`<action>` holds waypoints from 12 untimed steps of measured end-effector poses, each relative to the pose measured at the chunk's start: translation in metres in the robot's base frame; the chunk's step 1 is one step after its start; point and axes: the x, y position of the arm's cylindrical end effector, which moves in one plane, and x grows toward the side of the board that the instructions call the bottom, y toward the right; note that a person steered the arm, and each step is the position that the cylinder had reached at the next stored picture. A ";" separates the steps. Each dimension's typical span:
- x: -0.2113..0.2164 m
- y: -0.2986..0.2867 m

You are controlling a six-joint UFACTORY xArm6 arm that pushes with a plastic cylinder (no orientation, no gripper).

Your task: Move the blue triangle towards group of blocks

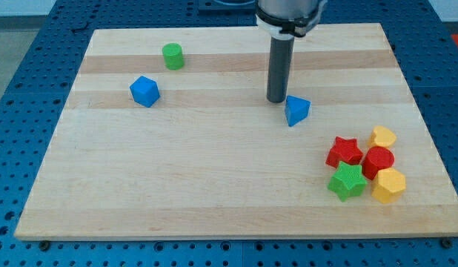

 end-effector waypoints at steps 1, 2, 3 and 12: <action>0.017 0.032; 0.035 0.057; 0.035 0.060; 0.045 0.008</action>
